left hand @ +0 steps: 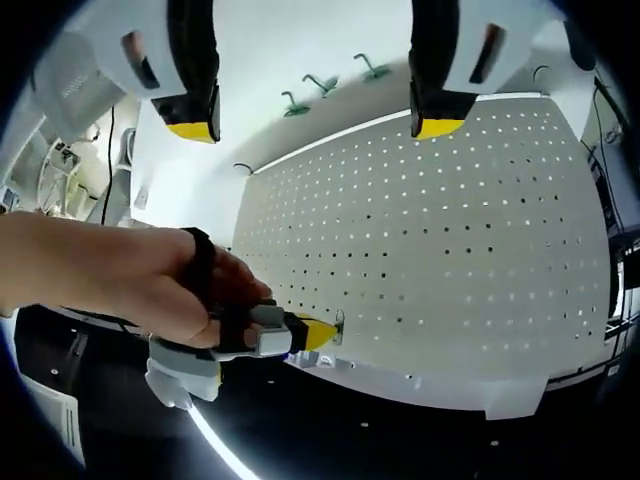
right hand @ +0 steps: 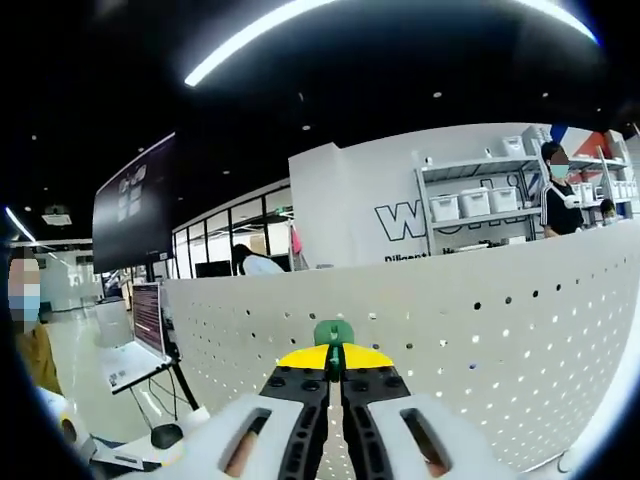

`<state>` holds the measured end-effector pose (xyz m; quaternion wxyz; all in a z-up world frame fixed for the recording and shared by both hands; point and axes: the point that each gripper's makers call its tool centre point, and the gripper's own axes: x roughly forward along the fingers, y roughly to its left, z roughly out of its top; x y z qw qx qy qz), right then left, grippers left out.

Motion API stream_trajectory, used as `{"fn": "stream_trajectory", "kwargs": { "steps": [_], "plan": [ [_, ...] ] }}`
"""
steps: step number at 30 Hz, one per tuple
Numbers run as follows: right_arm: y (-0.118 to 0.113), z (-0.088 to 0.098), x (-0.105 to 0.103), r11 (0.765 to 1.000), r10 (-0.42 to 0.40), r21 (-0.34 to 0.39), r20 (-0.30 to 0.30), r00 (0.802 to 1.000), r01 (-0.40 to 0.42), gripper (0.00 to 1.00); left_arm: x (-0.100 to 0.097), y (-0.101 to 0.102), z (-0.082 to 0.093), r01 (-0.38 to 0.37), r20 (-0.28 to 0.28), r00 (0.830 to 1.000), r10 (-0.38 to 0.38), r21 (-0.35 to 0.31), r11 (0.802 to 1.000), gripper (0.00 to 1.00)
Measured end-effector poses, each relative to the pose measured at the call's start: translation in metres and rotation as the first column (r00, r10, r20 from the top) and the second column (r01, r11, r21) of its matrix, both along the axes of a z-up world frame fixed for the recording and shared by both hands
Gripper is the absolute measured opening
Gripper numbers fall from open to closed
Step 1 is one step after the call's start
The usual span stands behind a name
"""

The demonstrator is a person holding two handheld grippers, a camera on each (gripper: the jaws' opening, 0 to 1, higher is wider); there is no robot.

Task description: Insert the hook assembly into the mounting plate slot until the hook locks in place.

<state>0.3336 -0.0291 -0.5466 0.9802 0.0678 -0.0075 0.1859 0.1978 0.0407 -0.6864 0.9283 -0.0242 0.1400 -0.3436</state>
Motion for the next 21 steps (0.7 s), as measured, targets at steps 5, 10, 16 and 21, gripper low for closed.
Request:
{"fn": "stream_trajectory", "kwargs": {
  "steps": [5, 10, 16, 21],
  "plan": [
    [0.001, 0.000, 0.009, 1.000, -0.012, 0.001, 0.002, 1.000, 0.012, 0.00, 0.001, 0.003, -0.001, -0.004, -0.004, 1.000, 0.004, -0.002, 1.000, 0.80],
    [0.003, 0.000, 0.014, 1.000, -0.017, -0.008, 0.006, 1.000, 0.017, 0.00, 0.001, 0.005, -0.002, -0.008, -0.008, 1.000, 0.008, -0.005, 1.000, 0.80],
    [0.005, 0.001, 0.022, 0.999, -0.020, -0.034, 0.020, 1.000, 0.020, 0.00, 0.004, 0.009, -0.005, -0.015, -0.016, 1.000, 0.015, -0.006, 1.000, 0.79],
    [0.004, 0.000, 0.027, 0.999, -0.022, -0.029, 0.019, 1.000, 0.023, 0.00, 0.006, 0.012, -0.006, -0.020, -0.021, 1.000, 0.020, -0.007, 1.000, 0.79]
  ]
}}
